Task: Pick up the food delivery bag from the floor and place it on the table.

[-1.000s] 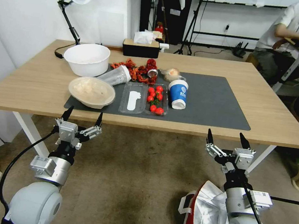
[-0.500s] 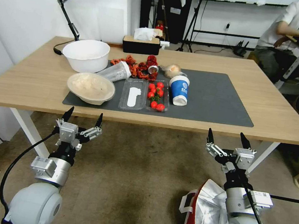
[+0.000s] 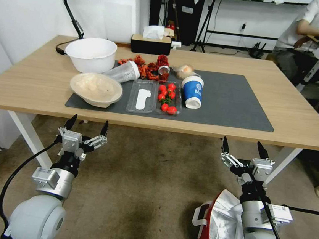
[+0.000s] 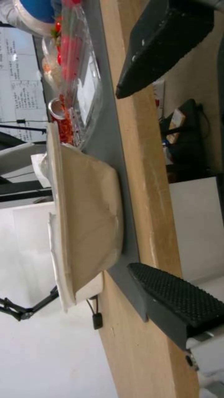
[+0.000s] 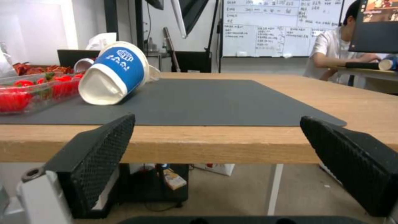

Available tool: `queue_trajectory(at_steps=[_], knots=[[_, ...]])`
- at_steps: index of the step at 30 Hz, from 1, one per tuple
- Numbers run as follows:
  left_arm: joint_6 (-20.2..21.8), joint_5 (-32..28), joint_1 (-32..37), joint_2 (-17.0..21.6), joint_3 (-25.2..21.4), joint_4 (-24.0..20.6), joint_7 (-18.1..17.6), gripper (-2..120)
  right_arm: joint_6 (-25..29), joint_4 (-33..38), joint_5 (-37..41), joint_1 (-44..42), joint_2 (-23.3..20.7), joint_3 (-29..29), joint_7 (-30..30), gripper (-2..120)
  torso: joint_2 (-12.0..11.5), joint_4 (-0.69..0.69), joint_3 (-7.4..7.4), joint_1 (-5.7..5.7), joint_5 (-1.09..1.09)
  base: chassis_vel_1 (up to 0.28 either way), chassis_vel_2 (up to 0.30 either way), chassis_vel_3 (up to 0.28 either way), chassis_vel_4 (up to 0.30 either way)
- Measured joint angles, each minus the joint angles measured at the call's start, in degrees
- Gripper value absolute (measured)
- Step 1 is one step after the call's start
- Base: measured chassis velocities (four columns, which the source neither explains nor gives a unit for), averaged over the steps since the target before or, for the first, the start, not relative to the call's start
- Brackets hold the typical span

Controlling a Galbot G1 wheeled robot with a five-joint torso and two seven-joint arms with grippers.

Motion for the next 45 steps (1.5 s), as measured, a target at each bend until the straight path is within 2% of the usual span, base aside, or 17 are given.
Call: queue_trajectory(at_steps=[45], knots=[[0.5,0.1,0.4,-0.1,-0.6,0.5,-0.3,99,-0.2,-0.9,0.7,0.5,0.2,0.4,0.1,100,-10.8,0.01,-6.62,-4.21,0.00,0.000,0.000,0.000,0.000]])
